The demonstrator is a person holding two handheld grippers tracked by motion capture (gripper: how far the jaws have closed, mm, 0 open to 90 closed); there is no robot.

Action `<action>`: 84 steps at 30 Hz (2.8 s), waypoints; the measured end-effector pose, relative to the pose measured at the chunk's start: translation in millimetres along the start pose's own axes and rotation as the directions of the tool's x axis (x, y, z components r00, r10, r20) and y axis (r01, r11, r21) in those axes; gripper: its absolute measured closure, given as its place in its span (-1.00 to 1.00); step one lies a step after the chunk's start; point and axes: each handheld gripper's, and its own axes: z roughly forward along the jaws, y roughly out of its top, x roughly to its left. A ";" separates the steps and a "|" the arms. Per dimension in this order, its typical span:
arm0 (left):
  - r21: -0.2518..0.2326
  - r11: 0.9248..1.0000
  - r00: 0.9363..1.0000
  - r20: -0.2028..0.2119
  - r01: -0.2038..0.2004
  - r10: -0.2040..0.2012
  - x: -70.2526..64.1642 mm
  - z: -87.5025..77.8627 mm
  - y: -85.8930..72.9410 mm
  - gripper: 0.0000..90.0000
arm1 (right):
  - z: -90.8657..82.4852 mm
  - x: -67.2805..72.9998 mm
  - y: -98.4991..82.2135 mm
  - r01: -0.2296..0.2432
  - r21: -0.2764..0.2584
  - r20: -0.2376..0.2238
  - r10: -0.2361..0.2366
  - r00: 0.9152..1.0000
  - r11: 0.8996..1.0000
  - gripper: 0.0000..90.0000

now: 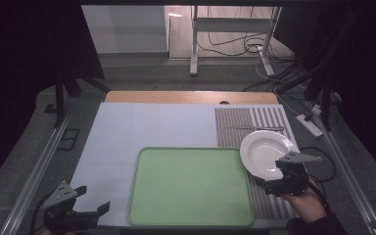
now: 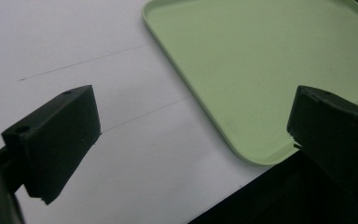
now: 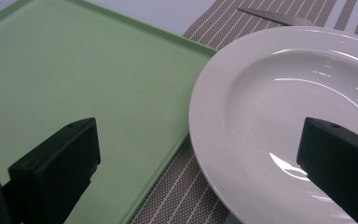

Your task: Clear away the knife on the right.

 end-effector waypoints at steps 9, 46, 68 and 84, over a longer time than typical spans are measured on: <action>0.000 1.000 1.000 0.001 0.002 -0.002 0.2 0.0 0.0 -0.95 | 15.0 -7.4 7.8 -0.005 0.033 0.018 0.005 1.000 0.999 -1.00; 0.000 1.000 1.000 0.003 0.005 -0.005 0.7 -0.1 0.0 -0.95 | 67.0 -71.9 41.0 -0.105 0.061 0.128 0.096 0.987 0.993 -1.00; -0.001 1.000 1.000 0.005 0.010 -0.010 1.4 -0.2 0.0 -0.95 | 94.9 -106.0 61.9 -0.113 0.116 0.226 0.084 0.970 0.987 -1.00; -0.002 1.000 1.000 0.007 0.014 -0.014 1.7 -0.3 -0.2 -0.95 | 114.1 -128.4 73.6 -0.138 0.131 0.260 0.100 0.960 0.982 -1.00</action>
